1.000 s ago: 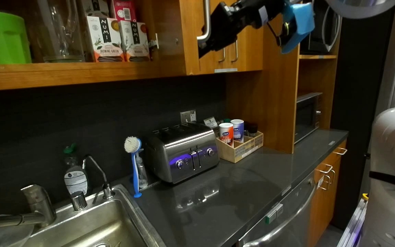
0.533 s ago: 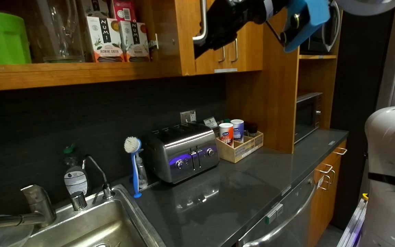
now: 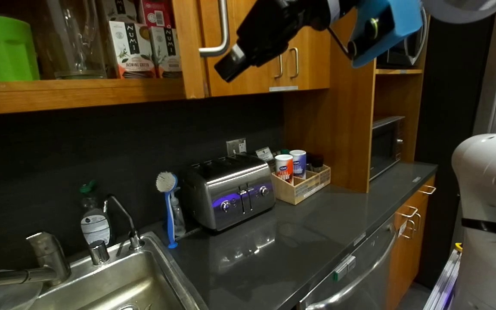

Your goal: Close the open upper cabinet door.

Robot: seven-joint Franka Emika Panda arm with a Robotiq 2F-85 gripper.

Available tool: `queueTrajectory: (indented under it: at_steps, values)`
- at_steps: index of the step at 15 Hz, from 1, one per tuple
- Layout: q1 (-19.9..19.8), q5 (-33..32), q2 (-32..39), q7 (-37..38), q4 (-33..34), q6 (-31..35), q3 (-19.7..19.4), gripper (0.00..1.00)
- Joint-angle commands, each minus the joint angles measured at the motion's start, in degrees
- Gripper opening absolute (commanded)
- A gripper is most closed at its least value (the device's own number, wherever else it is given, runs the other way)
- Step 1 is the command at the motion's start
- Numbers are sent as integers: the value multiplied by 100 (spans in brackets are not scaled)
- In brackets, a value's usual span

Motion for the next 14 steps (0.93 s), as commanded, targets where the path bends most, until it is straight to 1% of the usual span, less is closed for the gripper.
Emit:
queueTrajectory:
  at_steps: [1, 3, 5, 10, 14]
  values:
    - [188, -345, 575, 303, 191, 383, 154, 4]
    - [218, -541, 797, 380, 197, 608, 236, 4]
    - [151, -783, 1062, 480, 302, 896, 295, 4]
    - [-255, -1430, 1702, 866, 857, 1225, 368, 4]
    - [-501, -1704, 2016, 991, 1115, 1292, 373, 4]
